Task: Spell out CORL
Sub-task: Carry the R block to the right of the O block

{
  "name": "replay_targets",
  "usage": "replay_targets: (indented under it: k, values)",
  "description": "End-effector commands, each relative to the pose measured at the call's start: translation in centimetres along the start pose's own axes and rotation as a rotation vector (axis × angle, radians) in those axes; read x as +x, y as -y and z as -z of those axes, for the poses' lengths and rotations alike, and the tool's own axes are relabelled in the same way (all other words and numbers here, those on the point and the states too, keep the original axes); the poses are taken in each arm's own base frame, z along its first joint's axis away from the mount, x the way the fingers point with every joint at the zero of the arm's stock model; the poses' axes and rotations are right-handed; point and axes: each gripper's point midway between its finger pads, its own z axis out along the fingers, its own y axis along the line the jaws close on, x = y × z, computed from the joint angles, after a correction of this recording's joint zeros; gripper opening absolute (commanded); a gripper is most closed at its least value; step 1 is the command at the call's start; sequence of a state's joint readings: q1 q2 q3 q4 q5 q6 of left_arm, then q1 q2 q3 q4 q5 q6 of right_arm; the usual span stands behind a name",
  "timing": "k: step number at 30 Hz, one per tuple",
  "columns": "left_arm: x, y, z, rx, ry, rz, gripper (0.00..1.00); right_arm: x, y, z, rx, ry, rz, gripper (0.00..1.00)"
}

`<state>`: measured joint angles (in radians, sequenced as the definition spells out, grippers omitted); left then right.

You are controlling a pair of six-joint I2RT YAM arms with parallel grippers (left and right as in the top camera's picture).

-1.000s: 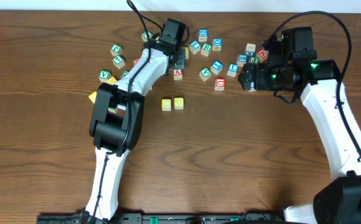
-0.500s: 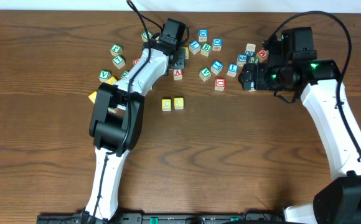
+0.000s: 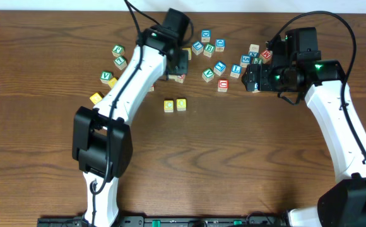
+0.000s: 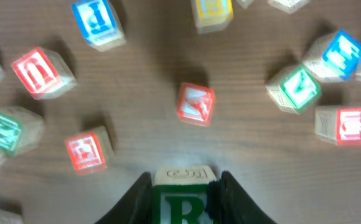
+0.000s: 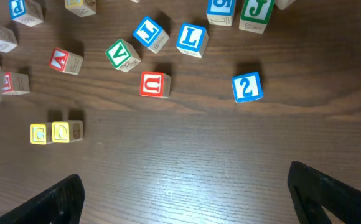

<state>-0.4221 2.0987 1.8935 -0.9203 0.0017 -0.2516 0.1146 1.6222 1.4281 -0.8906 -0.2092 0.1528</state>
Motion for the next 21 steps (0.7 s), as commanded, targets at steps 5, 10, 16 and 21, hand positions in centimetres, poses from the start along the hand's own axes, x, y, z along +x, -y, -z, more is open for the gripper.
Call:
replay_targets:
  k: [5, 10, 16, 21]
  values:
    - [6.2, 3.9, -0.7, -0.016, -0.171, 0.004, 0.25, -0.4, -0.6, 0.2, -0.007, 0.012, 0.002, 0.99]
    - [8.5, 5.5, -2.2, -0.023, -0.197, 0.018, 0.25, -0.4, -0.6, 0.2, -0.006, 0.01, 0.002, 0.99]
    - [9.2, 5.7, -5.2, -0.009, -0.157, 0.104, 0.25, -0.2, -0.5, 0.2, -0.005, 0.003, 0.0, 0.99]
    - [8.4, 6.3, -6.3, 0.024, -0.097, 0.116, 0.25, -0.1, -0.5, 0.2, -0.005, -0.001, -0.001, 0.99]
